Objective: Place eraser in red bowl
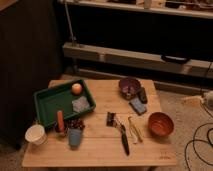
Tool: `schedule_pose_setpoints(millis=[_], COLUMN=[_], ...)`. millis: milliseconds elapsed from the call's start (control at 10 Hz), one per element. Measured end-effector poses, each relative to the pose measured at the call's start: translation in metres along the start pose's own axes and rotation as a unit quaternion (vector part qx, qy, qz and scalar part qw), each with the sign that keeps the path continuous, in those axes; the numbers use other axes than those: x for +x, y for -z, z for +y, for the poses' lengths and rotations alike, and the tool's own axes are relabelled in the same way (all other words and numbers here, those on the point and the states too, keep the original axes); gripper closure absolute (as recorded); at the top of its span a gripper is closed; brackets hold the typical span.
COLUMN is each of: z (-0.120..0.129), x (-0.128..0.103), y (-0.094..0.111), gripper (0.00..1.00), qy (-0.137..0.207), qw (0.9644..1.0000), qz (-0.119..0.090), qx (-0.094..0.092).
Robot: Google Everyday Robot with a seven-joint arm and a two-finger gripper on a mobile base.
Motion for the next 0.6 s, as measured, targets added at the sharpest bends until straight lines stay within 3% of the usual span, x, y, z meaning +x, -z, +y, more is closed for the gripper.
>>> schedule_pose_setpoints(millis=[200, 600], z=[0.008, 0.02], x=[-0.012, -0.018], y=[-0.014, -0.031], gripper=[0.3, 0.3], qy=[0.028, 0.076], qw=[0.9995, 0.9964], qz=[0.01, 0.037], qx=[-0.01, 0.0])
